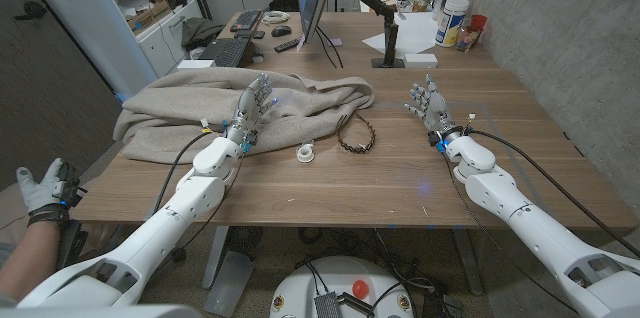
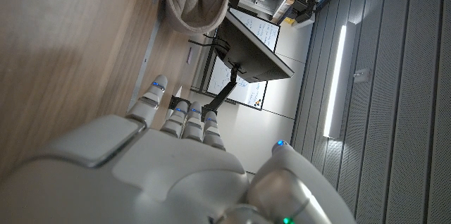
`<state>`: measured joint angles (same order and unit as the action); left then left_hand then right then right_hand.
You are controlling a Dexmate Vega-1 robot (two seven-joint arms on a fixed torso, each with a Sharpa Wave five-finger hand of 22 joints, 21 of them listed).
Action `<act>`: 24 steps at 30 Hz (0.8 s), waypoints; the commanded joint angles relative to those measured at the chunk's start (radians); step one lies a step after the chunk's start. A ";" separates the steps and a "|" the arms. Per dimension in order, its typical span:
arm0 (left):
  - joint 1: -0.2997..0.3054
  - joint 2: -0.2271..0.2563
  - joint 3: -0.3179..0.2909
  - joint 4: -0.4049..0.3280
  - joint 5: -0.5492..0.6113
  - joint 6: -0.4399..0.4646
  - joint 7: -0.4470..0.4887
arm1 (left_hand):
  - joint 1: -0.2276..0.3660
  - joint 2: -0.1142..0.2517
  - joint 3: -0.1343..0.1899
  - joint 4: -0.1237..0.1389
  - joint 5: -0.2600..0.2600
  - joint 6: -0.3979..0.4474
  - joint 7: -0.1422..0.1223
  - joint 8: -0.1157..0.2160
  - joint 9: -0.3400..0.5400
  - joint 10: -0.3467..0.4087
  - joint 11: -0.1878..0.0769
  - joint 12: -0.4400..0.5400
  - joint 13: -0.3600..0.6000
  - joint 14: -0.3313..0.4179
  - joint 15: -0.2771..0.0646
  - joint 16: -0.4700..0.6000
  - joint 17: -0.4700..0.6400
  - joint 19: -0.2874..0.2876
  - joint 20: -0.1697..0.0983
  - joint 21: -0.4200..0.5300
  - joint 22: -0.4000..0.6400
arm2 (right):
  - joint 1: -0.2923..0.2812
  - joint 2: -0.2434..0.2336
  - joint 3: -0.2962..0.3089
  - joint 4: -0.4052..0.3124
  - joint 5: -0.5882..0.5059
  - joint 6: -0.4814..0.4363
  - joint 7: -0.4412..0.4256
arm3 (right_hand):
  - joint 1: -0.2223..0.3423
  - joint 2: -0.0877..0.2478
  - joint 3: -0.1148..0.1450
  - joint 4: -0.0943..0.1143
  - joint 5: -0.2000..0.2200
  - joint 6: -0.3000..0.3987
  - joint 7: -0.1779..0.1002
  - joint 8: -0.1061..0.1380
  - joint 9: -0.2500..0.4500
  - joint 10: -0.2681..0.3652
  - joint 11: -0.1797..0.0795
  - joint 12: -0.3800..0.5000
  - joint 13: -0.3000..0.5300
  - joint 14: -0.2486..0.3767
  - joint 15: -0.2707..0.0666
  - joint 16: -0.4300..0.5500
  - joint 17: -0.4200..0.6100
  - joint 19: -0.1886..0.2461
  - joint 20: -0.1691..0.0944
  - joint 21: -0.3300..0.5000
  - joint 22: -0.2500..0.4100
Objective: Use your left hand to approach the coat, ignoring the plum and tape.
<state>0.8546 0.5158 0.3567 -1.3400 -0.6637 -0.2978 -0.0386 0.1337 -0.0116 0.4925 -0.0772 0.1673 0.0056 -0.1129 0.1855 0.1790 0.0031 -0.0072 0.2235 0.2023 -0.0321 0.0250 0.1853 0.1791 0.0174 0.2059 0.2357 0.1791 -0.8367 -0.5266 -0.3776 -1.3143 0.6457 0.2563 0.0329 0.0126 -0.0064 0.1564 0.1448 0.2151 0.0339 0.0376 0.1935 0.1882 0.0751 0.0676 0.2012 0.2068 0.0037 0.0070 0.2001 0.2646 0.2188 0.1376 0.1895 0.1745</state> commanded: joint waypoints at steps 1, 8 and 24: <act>0.023 0.025 -0.009 -0.053 0.010 0.014 0.032 | 0.007 0.007 0.000 -0.008 0.005 0.007 0.000 0.006 0.004 0.005 -0.003 0.003 0.004 -0.011 -0.001 0.001 0.005 -0.004 -0.001 -0.003 0.001 | 0.000 -0.004 -0.002 -0.003 -0.004 -0.004 0.000 | 0.005 0.003 -0.003 -0.001 0.010 0.002 0.000 0.004 0.003 0.001 0.003 0.004 0.002 -0.006 0.005 0.002 0.002 -0.006 0.000 0.004 0.002; 0.036 0.035 -0.016 -0.071 0.009 0.016 0.040 | 0.007 0.007 0.000 -0.009 0.005 0.008 0.000 0.007 0.004 0.005 -0.004 0.002 0.004 -0.011 -0.002 0.002 0.005 -0.003 -0.003 -0.005 0.001 | 0.000 -0.007 -0.003 -0.004 -0.005 -0.006 0.002 | 0.006 0.004 -0.004 -0.001 0.010 0.000 -0.001 0.004 0.003 -0.002 0.004 0.003 0.002 -0.008 0.006 0.002 0.000 -0.007 0.001 0.004 0.002; 0.054 0.062 -0.028 -0.123 0.015 0.040 0.068 | 0.008 0.009 0.002 -0.013 0.006 0.013 0.000 0.008 0.004 0.007 -0.003 0.003 0.003 -0.011 0.000 0.002 0.004 -0.003 -0.003 -0.009 0.001 | -0.001 -0.004 -0.001 -0.006 -0.003 -0.005 -0.002 | 0.006 0.007 -0.007 -0.001 0.011 0.001 -0.003 0.004 0.003 -0.004 0.005 0.003 0.002 -0.010 -0.002 0.002 -0.003 -0.008 -0.002 0.004 0.002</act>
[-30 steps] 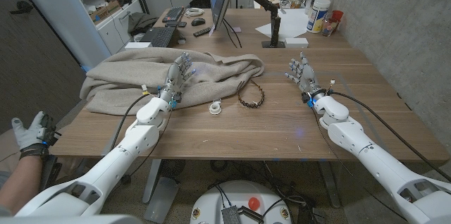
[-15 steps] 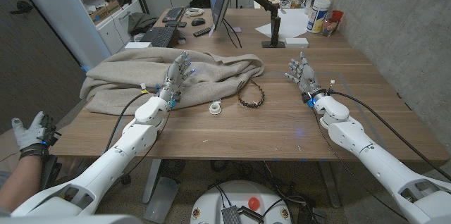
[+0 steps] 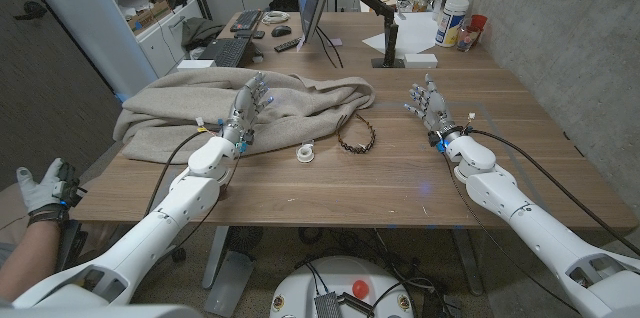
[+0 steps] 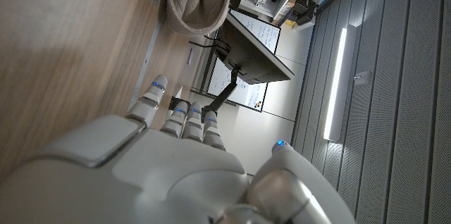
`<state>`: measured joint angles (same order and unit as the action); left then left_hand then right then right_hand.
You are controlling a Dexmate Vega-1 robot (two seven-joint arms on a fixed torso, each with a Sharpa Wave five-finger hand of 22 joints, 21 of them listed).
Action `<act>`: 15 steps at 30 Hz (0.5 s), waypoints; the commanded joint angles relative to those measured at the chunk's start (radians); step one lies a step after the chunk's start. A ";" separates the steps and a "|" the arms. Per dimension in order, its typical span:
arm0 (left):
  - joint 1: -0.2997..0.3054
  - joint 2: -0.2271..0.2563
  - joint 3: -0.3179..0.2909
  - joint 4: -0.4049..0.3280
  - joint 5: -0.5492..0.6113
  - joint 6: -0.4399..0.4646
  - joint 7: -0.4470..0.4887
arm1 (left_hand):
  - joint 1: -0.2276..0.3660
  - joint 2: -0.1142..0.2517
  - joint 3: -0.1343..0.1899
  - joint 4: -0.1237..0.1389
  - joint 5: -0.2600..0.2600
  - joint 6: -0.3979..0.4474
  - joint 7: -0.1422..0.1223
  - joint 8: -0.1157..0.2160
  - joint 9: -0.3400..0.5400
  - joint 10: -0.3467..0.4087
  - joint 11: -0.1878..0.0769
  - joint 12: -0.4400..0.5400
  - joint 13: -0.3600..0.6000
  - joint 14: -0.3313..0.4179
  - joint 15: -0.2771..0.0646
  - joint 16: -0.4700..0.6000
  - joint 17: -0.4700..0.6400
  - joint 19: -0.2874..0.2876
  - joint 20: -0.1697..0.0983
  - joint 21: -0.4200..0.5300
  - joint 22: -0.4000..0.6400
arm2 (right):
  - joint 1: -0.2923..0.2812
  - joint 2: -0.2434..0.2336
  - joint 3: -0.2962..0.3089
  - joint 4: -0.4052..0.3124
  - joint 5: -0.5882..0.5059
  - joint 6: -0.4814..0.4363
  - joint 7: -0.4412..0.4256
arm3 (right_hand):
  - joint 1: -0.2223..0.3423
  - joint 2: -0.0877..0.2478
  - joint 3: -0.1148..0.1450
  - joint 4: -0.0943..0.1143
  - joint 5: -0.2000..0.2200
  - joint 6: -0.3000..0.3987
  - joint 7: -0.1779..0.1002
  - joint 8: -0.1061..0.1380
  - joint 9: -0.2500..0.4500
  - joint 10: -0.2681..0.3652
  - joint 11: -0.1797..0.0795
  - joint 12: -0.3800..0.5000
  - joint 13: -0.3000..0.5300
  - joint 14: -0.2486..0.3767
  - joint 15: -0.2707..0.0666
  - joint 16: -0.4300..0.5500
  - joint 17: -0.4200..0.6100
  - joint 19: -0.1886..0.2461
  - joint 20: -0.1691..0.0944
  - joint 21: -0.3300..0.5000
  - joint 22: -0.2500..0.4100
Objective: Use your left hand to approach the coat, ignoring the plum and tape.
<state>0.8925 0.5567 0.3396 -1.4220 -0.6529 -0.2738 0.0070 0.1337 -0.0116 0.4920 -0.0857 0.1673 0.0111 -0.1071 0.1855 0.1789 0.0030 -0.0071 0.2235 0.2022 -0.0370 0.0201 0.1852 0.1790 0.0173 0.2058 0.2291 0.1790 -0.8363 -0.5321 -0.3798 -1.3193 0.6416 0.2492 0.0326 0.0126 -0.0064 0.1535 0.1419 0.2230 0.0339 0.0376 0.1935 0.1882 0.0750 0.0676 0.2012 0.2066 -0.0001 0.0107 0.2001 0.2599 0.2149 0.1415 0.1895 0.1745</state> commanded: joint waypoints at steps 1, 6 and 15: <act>0.016 0.021 -0.011 -0.042 0.004 0.017 0.023 | 0.008 0.010 0.002 -0.005 0.006 0.008 -0.005 0.008 0.004 0.009 -0.001 0.004 0.004 -0.006 0.005 0.003 0.004 -0.003 -0.003 -0.003 0.002 | -0.002 0.001 0.001 -0.001 0.001 0.002 -0.002 | 0.007 0.007 -0.004 0.002 0.003 0.001 -0.002 0.004 0.003 -0.004 0.003 0.003 0.002 -0.006 -0.007 0.002 0.002 -0.004 -0.008 0.004 0.002; 0.023 0.030 -0.013 -0.057 0.018 0.025 0.044 | 0.008 0.010 0.003 -0.006 0.006 0.011 -0.006 0.008 0.004 0.011 -0.003 0.004 0.004 -0.006 0.004 0.003 0.004 -0.003 -0.004 -0.004 0.002 | -0.003 0.004 0.003 0.001 0.002 0.009 -0.004 | 0.007 0.007 -0.005 0.002 0.003 0.000 -0.003 0.004 0.003 -0.004 0.004 0.003 0.002 -0.008 -0.007 0.002 0.001 -0.005 -0.010 0.004 0.002; 0.045 0.056 -0.030 -0.102 0.019 0.049 0.070 | 0.009 0.012 0.003 -0.009 0.006 0.021 -0.003 0.011 0.004 0.018 -0.003 0.007 0.003 -0.001 -0.001 0.005 0.004 0.002 -0.010 -0.006 0.002 | -0.003 0.013 0.006 0.010 0.005 0.025 -0.002 | 0.008 0.008 -0.006 0.001 0.003 0.002 -0.004 0.005 0.003 -0.004 0.002 0.003 0.002 -0.007 -0.005 0.003 -0.001 -0.008 -0.011 0.003 0.002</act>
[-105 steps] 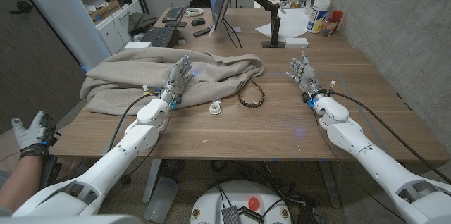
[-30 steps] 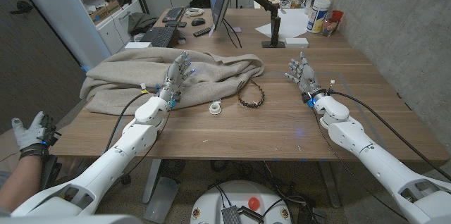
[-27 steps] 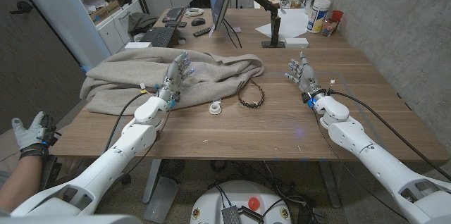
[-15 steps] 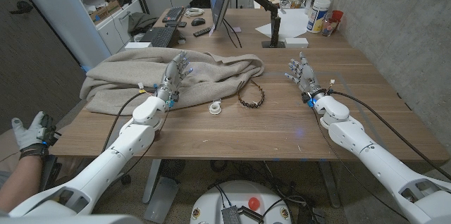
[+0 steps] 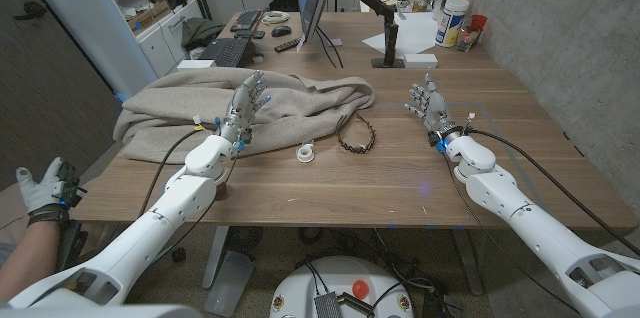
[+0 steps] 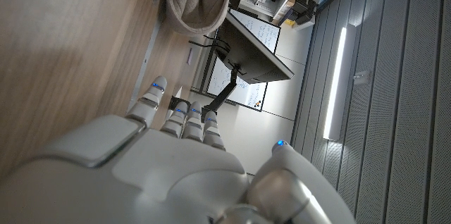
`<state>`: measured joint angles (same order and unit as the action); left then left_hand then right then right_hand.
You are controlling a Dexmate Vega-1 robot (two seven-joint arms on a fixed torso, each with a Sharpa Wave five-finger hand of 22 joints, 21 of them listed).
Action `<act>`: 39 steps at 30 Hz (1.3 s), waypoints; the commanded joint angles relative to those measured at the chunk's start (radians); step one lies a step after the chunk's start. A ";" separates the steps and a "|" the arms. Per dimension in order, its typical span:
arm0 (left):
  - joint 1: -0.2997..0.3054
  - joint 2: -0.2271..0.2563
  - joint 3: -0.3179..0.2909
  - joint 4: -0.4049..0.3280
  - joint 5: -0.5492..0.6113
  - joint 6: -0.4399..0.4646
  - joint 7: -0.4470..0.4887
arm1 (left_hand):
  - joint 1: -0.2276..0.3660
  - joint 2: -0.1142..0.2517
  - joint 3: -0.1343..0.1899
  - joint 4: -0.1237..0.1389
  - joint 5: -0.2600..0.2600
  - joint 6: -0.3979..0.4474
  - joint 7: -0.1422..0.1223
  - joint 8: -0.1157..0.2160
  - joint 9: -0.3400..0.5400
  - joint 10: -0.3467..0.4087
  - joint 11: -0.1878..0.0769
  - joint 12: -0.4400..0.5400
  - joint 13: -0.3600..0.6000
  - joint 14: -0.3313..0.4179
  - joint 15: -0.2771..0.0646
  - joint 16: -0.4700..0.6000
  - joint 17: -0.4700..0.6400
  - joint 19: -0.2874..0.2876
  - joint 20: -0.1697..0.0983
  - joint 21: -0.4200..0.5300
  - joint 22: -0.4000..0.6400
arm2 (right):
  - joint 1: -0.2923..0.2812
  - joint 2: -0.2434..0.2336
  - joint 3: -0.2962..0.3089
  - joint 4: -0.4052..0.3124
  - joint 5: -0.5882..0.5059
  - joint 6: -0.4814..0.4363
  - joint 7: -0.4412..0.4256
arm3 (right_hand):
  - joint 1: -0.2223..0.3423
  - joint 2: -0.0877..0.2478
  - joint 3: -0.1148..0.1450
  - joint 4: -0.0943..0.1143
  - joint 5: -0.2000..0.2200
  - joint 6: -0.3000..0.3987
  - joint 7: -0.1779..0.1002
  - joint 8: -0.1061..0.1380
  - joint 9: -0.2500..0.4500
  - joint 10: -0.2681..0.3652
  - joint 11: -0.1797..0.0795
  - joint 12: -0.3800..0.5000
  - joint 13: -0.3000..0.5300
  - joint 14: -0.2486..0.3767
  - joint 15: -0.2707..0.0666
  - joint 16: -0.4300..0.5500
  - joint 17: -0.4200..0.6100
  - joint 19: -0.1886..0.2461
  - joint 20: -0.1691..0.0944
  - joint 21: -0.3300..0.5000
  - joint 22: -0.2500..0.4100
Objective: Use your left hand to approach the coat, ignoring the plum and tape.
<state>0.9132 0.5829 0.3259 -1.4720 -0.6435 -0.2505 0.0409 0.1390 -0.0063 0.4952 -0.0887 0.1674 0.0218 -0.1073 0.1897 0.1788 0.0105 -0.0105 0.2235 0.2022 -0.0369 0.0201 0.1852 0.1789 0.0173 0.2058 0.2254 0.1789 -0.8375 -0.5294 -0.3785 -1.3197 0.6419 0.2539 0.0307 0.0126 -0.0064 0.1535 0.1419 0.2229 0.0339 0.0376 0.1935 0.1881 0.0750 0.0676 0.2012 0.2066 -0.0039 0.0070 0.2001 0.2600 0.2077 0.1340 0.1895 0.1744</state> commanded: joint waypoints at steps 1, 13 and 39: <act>0.024 0.030 -0.016 -0.052 0.010 0.027 0.037 | 0.003 0.006 0.000 -0.006 0.006 0.010 -0.003 0.007 0.004 0.012 0.001 0.007 0.004 -0.001 -0.002 0.005 0.004 0.002 -0.011 -0.002 0.002 | -0.002 0.010 0.005 0.011 0.005 0.022 0.000 | 0.008 0.008 -0.007 0.001 0.003 0.002 -0.004 0.005 0.003 -0.004 0.001 0.003 0.002 -0.003 -0.001 0.003 -0.001 -0.002 -0.005 0.003 0.002; 0.045 0.063 -0.029 -0.112 0.041 0.062 0.087 | 0.004 0.009 0.002 -0.012 0.005 0.027 -0.007 0.009 0.004 0.026 -0.008 0.011 0.003 -0.013 -0.006 0.000 0.004 -0.004 -0.031 -0.011 0.001 | -0.004 0.019 0.010 0.017 0.010 0.037 0.000 | 0.012 0.013 -0.008 -0.001 0.004 0.006 -0.002 0.006 0.003 -0.011 0.003 0.001 0.002 -0.019 0.003 -0.002 -0.006 -0.009 -0.005 0.000 0.001; 0.067 0.112 -0.043 -0.202 0.104 0.128 0.158 | 0.006 0.013 0.003 -0.020 0.006 0.045 -0.010 0.009 0.003 0.022 -0.004 0.007 0.003 -0.043 -0.004 -0.005 0.003 -0.018 -0.054 -0.022 0.000 | -0.004 0.015 0.008 0.015 0.002 0.041 0.000 | 0.014 0.014 -0.015 -0.004 0.004 0.006 -0.006 0.005 0.002 -0.033 0.002 -0.004 -0.001 -0.042 0.001 -0.006 -0.014 -0.044 -0.031 -0.008 -0.001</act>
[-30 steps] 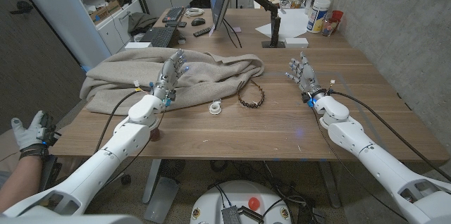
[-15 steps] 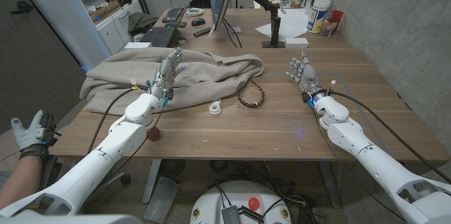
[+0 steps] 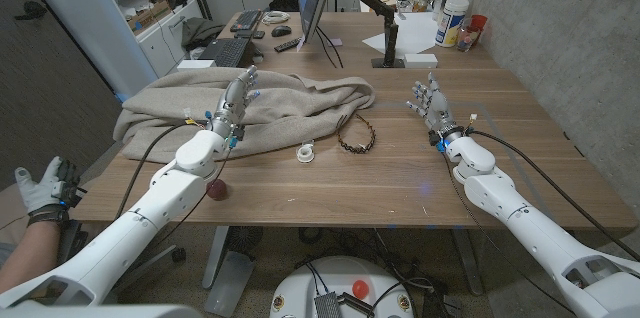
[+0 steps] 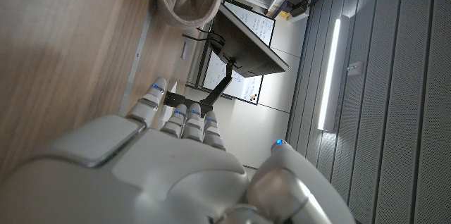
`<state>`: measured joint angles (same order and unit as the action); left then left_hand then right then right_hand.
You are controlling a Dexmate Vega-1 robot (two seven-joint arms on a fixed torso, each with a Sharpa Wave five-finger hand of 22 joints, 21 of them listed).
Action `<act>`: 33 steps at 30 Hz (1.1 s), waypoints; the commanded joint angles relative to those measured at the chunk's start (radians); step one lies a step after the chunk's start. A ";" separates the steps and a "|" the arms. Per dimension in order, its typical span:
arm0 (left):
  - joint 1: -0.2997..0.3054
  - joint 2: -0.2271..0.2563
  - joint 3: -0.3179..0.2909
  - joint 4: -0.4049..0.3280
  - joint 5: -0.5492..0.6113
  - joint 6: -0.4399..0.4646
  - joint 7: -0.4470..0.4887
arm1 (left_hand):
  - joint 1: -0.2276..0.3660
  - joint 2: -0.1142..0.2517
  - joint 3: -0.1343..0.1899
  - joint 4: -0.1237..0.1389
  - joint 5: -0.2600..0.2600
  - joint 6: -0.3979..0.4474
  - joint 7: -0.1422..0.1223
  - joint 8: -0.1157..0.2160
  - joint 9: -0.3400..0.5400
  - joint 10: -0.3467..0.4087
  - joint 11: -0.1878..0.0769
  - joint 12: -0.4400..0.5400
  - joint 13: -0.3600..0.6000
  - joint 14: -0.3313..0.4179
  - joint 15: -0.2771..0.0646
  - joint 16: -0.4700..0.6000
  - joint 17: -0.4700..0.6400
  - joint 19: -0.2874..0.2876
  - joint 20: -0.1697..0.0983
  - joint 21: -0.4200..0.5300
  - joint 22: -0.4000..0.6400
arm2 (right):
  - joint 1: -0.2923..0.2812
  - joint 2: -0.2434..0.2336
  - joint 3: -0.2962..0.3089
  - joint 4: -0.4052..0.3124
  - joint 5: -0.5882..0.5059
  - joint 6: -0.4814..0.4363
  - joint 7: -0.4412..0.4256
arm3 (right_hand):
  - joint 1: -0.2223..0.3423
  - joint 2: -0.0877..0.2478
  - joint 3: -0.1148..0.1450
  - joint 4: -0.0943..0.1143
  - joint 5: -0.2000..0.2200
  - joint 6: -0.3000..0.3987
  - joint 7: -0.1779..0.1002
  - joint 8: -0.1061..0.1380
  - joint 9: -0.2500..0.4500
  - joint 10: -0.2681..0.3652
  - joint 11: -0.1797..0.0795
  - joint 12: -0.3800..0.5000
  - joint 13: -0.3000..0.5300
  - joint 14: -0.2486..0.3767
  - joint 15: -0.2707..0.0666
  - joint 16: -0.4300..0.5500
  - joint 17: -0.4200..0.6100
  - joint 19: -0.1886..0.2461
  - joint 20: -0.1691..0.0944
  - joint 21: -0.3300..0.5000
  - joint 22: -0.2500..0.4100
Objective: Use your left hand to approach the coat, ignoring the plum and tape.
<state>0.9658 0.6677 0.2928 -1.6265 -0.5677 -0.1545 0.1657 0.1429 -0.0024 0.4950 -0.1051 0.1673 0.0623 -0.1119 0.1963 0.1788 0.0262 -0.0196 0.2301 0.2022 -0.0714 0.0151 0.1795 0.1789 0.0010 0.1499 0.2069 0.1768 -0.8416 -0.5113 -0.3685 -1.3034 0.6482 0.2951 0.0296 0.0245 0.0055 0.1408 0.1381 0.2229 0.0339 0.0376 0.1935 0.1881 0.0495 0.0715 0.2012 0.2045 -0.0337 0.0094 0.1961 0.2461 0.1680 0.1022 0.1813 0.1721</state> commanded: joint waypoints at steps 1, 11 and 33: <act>0.014 0.027 -0.010 -0.048 0.029 0.034 0.034 | 0.003 0.009 0.003 -0.004 0.006 0.004 -0.005 0.002 0.003 0.007 0.006 0.000 0.003 -0.008 0.001 0.001 0.003 -0.002 0.002 -0.003 0.002 | 0.000 -0.003 -0.002 -0.001 -0.005 0.000 0.001 | 0.002 0.002 -0.002 0.000 0.004 0.006 -0.006 0.005 0.002 -0.009 -0.003 -0.005 0.001 -0.013 -0.001 -0.002 0.000 -0.004 0.001 0.000 0.001; 0.021 0.046 -0.011 -0.081 0.061 0.069 0.064 | 0.004 0.010 0.004 -0.006 0.006 0.005 -0.006 0.001 0.003 0.007 0.005 0.000 0.003 -0.011 0.001 0.001 0.003 -0.003 0.002 -0.005 0.002 | 0.000 -0.003 -0.002 -0.001 -0.007 0.005 0.001 | 0.001 0.002 -0.005 0.000 0.004 0.005 -0.008 0.004 0.002 -0.011 -0.005 -0.004 0.001 -0.020 -0.002 -0.003 -0.002 -0.006 0.000 0.001 0.001; 0.040 0.096 -0.021 -0.171 0.160 0.162 0.143 | 0.009 0.014 0.007 -0.012 0.007 0.016 -0.009 0.001 0.003 0.016 -0.002 0.002 0.002 -0.010 -0.005 0.004 0.002 -0.003 0.003 -0.007 0.002 | -0.001 -0.004 -0.003 -0.001 -0.008 0.006 0.003 | 0.000 0.001 -0.010 0.000 0.004 0.003 -0.012 0.004 0.002 -0.014 -0.018 -0.004 0.001 -0.025 -0.002 -0.001 -0.005 -0.012 0.003 0.003 0.001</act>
<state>0.9939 0.7366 0.2805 -1.7475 -0.4528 -0.0424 0.2712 0.1469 0.0016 0.4991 -0.1091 0.1673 0.0737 -0.1233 0.1963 0.1788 0.0351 -0.0179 0.2301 0.2021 -0.0768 0.0157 0.1795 0.1789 0.0010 0.1500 0.2030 0.1770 -0.8424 -0.5138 -0.3703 -1.3034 0.6411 0.3022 0.0313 0.0245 0.0055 0.1381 0.1353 0.2229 0.0396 0.0320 0.1935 0.1881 0.0371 0.0590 0.1973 0.2047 -0.0484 0.0052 0.1962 0.2415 0.1649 0.1055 0.1812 0.1723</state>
